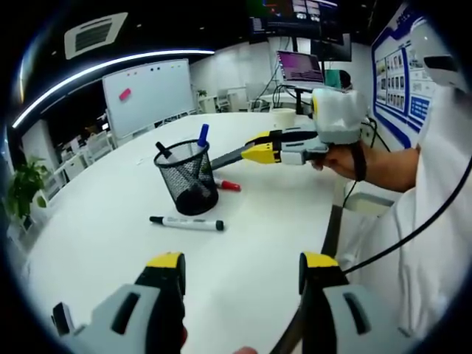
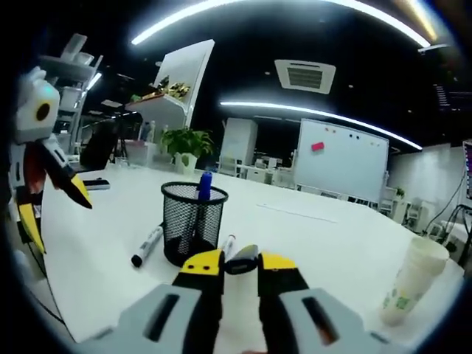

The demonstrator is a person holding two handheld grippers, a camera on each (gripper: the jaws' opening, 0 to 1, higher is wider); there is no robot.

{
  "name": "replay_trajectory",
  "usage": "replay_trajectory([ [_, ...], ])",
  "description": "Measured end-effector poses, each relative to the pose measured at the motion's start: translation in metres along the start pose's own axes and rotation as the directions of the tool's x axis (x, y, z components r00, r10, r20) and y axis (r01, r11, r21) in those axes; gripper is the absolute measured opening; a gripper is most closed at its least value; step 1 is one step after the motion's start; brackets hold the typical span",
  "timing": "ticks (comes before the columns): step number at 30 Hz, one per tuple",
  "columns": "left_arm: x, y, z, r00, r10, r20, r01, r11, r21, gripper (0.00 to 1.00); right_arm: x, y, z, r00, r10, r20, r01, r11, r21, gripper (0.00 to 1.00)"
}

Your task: Place the scattered laser pointers and whiteboard markers into the pen holder and stack the scattered paper cups together

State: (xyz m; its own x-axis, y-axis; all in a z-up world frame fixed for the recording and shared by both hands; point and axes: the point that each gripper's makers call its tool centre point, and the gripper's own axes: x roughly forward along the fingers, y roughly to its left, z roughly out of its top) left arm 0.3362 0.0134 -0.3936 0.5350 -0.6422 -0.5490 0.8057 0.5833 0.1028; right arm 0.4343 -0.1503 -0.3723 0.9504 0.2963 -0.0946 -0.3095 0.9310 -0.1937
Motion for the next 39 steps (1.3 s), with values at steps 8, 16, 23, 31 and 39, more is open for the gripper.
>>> replay_trajectory([
  [8,-0.001,0.001,0.001,1.0,0.002,0.001,-0.002,1.0,0.003,0.63,0.001,-0.005,0.011,1.0,-0.007,0.028,0.007,1.0,0.001,0.18],
  [16,-0.002,0.001,0.002,1.0,0.006,0.002,-0.006,1.0,0.005,0.63,0.002,-0.008,0.019,0.999,-0.007,0.045,0.007,1.0,0.004,0.18],
  [23,-0.002,0.001,0.002,1.0,0.006,0.001,-0.006,1.0,0.003,0.63,0.003,-0.013,0.029,0.998,-0.015,0.068,0.015,1.0,0.001,0.17],
  [31,-0.001,0.001,0.001,1.0,0.006,-0.001,-0.006,1.0,0.0,0.63,0.004,-0.015,0.034,0.996,-0.02,0.082,0.02,1.0,0.002,0.17],
  [39,-0.001,0.0,0.0,1.0,0.004,-0.004,-0.004,1.0,-0.001,0.63,0.003,-0.021,0.041,0.995,-0.032,0.096,0.031,0.999,0.007,0.17],
])
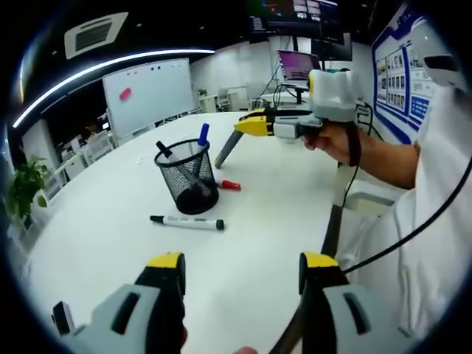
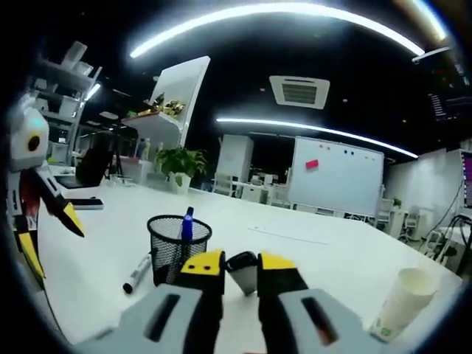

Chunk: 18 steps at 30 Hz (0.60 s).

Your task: Place the scattered laser pointers and whiteboard markers into the pen holder and stack the scattered paper cups together

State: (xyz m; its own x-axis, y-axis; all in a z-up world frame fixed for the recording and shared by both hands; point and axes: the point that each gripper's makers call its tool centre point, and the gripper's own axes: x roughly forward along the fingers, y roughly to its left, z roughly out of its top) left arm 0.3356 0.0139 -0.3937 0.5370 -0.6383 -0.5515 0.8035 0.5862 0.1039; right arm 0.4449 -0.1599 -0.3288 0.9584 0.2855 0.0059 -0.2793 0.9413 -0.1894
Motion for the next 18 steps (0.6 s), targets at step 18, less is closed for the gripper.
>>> replay_trajectory([
  [18,-0.001,-0.001,0.001,1.0,0.002,-0.001,-0.002,1.0,0.0,0.63,0.002,-0.015,0.006,1.0,-0.029,0.011,0.028,0.999,0.032,0.17],
])
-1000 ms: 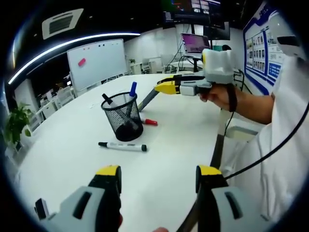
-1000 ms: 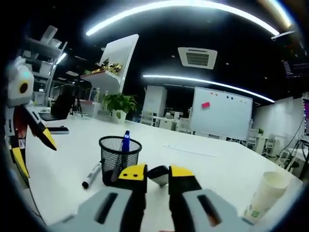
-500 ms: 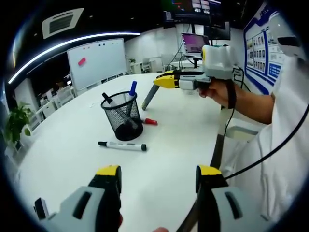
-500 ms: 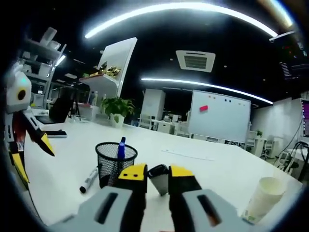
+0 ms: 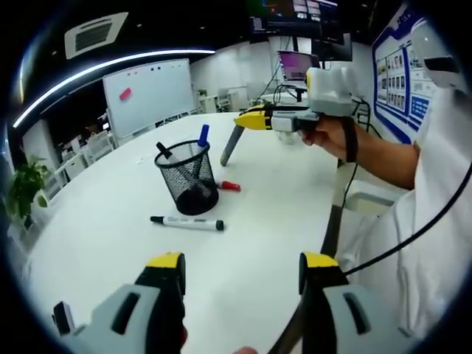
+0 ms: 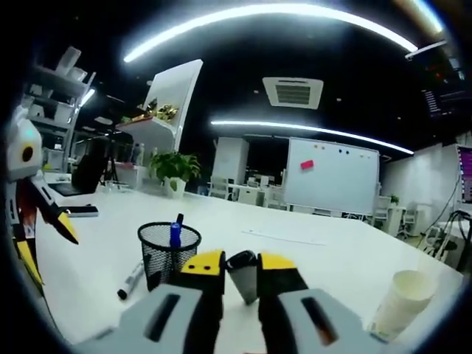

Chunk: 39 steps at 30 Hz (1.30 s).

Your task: Place the scattered laser pointers and whiteboard markers into the pen holder and stack the scattered paper cups together

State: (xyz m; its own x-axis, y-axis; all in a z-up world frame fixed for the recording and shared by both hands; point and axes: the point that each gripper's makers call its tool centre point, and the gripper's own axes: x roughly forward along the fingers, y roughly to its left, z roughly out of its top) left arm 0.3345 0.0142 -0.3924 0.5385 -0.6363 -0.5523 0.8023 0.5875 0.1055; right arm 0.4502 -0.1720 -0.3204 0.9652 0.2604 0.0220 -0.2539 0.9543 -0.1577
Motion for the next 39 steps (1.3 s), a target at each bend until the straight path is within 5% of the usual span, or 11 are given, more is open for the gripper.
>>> replay_trajectory([
  [39,0.004,-0.002,0.0,1.0,-0.011,-0.005,0.011,1.0,0.004,0.63,0.001,-0.006,0.014,0.999,-0.012,0.031,0.013,1.0,-0.017,0.16],
])
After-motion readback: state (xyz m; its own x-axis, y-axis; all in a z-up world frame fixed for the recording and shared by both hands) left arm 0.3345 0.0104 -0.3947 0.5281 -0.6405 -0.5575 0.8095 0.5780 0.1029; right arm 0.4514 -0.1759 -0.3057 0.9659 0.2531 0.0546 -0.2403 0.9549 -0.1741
